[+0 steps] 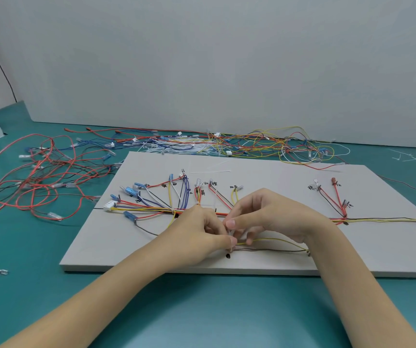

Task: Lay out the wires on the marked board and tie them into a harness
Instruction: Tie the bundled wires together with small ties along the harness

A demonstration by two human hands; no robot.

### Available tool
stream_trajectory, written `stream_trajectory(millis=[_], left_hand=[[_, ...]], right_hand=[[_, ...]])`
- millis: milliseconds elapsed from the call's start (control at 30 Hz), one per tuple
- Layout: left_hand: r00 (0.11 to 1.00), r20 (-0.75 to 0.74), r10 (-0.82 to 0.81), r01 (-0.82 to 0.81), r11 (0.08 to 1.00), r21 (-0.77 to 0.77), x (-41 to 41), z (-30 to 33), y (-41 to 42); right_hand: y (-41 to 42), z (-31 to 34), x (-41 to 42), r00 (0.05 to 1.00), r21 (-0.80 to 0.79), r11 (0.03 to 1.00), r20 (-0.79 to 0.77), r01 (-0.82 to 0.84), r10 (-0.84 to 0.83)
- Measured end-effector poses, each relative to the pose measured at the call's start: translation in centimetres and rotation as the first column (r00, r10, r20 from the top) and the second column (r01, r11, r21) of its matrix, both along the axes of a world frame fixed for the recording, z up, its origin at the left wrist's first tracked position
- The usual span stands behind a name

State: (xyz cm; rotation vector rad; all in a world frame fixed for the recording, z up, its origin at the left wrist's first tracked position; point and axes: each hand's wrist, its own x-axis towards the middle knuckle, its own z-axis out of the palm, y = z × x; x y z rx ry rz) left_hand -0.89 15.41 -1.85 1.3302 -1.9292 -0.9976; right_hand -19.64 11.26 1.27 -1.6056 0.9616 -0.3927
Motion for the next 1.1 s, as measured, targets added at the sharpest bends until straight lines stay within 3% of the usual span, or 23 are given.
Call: stream_trajectory(millis=[1100], left_hand=[[0.999, 0.034, -0.028, 0.028, 1.0, 0.006, -0.06, 0.53, 0.35]], right_hand=[[-0.03, -0.13, -0.03, 1.0, 0.04, 0.999, 0.003, 0.009, -0.009]])
